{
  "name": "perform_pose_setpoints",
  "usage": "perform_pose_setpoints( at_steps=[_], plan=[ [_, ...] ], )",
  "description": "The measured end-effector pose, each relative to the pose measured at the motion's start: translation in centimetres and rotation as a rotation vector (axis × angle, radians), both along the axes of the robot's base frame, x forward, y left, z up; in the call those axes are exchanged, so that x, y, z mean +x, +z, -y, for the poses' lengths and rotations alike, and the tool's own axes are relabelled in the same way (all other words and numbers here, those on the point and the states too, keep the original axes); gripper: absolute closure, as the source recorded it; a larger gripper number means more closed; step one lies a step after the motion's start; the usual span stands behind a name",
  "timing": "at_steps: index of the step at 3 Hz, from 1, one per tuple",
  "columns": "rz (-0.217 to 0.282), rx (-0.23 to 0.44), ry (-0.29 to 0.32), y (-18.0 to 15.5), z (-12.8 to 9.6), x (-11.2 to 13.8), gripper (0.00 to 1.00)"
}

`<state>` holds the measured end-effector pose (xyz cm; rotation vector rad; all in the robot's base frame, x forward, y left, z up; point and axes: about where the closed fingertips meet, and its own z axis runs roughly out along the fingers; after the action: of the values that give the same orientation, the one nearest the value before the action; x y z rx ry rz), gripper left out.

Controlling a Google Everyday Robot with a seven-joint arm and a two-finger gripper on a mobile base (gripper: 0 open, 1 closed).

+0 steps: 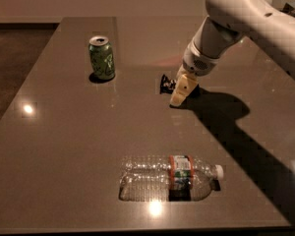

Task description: Pick rxbar chocolate

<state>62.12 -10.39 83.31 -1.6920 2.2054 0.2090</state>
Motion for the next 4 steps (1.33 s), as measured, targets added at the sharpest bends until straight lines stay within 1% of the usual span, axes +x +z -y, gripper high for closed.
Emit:
perform_pose_setpoints(
  at_steps=[2, 3, 4],
  plan=[
    [-0.024, 0.04, 0.026, 1.8, -0.5, -0.4, 0.89],
    [-0.026, 0.074, 0.043, 3.8, -0.5, -1.5, 1.0],
    [-0.013, 0.128, 0.063, 7.0, -0.7, -3.0, 1.0]
  ],
)
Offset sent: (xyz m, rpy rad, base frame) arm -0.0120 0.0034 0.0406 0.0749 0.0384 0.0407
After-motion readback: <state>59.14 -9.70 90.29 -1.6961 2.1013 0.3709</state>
